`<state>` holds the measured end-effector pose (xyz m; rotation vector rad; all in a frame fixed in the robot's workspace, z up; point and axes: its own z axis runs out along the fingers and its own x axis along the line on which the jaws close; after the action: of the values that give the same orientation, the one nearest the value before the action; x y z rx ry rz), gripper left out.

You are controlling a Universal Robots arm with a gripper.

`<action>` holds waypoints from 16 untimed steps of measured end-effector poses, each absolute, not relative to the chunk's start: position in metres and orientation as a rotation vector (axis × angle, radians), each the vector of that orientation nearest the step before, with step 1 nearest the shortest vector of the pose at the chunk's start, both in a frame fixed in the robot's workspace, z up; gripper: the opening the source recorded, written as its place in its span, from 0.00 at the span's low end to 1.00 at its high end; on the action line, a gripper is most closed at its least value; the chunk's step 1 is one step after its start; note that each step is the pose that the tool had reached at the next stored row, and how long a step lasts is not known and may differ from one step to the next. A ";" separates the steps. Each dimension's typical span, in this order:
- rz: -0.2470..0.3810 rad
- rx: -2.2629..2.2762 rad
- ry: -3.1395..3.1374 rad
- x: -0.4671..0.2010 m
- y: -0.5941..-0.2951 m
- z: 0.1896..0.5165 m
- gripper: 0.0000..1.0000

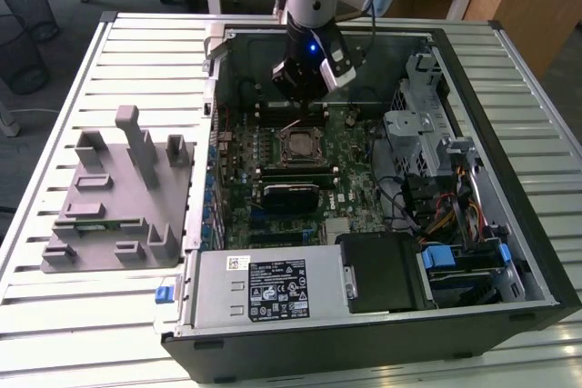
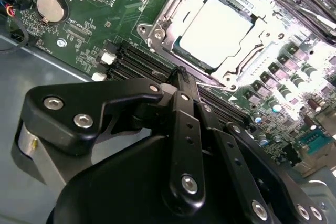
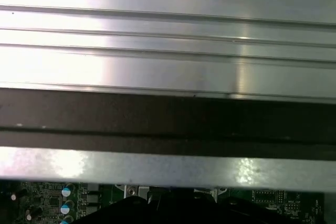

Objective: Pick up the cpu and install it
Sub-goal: 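Install the first cpu locking lever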

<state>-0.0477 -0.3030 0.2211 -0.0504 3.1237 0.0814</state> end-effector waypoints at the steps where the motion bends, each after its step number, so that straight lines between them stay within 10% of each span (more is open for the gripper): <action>1: 0.081 -0.050 3.124 -0.047 -0.303 0.220 0.11; 16: 0.081 -0.050 3.124 -0.039 -0.302 0.204 0.11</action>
<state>-0.0393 -0.3019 0.2044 -0.0504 3.1243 0.0812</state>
